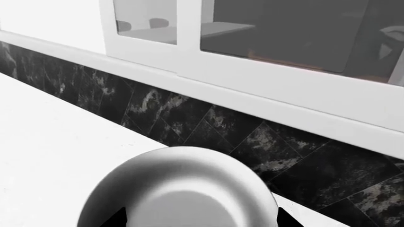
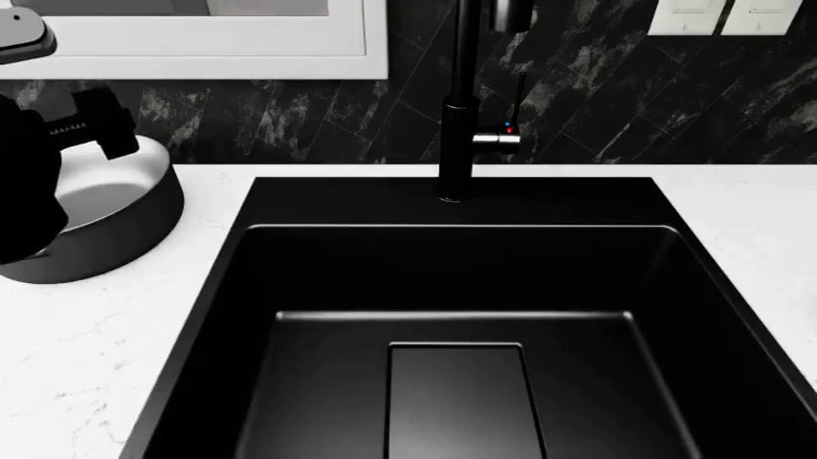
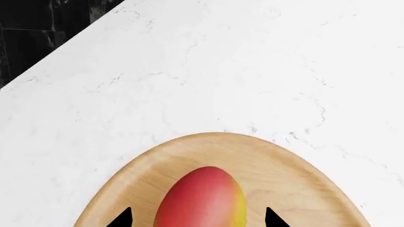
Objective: Pick the mango from the counter and place it in the sink. Then turn on the sink faucet.
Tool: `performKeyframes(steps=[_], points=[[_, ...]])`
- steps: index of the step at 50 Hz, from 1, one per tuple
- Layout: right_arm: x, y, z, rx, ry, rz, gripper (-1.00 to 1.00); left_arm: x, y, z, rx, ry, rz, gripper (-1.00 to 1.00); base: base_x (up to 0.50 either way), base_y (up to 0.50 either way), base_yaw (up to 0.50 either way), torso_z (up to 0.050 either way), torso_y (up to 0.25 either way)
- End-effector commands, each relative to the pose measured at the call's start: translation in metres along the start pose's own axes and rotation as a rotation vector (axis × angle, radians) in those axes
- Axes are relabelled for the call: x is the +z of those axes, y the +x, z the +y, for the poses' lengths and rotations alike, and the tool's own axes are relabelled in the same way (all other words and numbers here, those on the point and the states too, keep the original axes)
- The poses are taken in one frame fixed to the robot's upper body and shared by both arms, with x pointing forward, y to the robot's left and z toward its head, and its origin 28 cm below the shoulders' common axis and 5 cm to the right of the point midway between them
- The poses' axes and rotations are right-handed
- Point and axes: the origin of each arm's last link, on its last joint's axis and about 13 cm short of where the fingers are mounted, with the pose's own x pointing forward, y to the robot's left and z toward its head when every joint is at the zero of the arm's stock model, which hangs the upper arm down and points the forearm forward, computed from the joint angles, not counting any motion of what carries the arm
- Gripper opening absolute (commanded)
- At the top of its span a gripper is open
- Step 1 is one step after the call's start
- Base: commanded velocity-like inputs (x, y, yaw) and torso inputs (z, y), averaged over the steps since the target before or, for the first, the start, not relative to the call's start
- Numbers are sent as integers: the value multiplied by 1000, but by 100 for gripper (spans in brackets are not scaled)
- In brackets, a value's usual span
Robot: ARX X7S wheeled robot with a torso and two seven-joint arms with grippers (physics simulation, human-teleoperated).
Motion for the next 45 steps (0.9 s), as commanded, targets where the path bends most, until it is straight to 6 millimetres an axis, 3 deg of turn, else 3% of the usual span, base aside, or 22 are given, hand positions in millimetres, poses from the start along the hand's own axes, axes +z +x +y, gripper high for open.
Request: performKeyframes(steps=[1,45], points=[[-3,7,2,-27,-10,11,100,-2,2,0,0,-1,4,100,0,0,0,0,0],[-18,24,7,-51,-46,52,100,-6,5,-1,-2,0,13,100,0,0,0,0,0]])
